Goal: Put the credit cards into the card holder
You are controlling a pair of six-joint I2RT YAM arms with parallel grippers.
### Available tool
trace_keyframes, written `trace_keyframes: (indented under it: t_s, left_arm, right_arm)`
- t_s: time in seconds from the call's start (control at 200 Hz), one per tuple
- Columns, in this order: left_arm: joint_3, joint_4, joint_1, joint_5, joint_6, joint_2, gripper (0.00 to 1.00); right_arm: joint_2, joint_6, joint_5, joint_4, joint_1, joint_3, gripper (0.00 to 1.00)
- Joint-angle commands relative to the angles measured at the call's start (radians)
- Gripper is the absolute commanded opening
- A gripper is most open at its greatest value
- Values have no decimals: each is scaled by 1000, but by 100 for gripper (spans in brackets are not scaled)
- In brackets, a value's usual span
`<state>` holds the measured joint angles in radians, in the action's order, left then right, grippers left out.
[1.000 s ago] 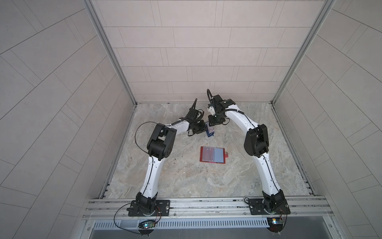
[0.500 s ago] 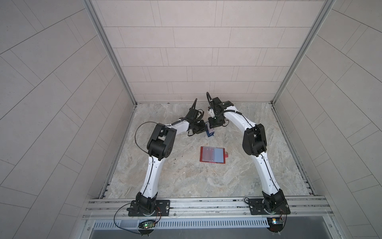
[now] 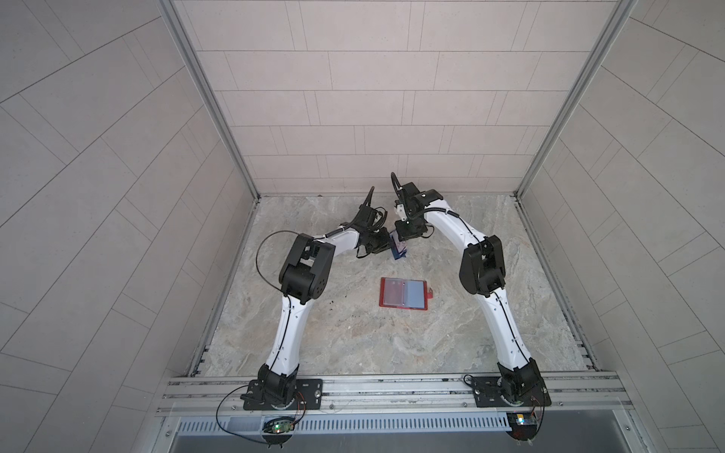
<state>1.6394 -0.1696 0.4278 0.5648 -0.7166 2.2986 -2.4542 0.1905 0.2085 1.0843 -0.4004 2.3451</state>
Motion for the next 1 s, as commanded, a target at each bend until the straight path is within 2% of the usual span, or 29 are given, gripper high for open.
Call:
trace_keyframes:
  t_s: [0.0,0.25,0.4,0.996]
  left_arm:
    - [-29,-76,2,-19,19,53,26]
    - [-29,-76,3,-19,19,53,26]
    - [-29,-74,1,-19,19,55,26]
    - [-32,-72,1,-19,16,58,26]
  right_arm:
    - [43,-13,-32,45,5,14,33]
    - [66,-16,-27,51,5,13,32]
    - [75,-18,-26,58,5,13,27]
    - [82,-37,3,62,2,12,30]
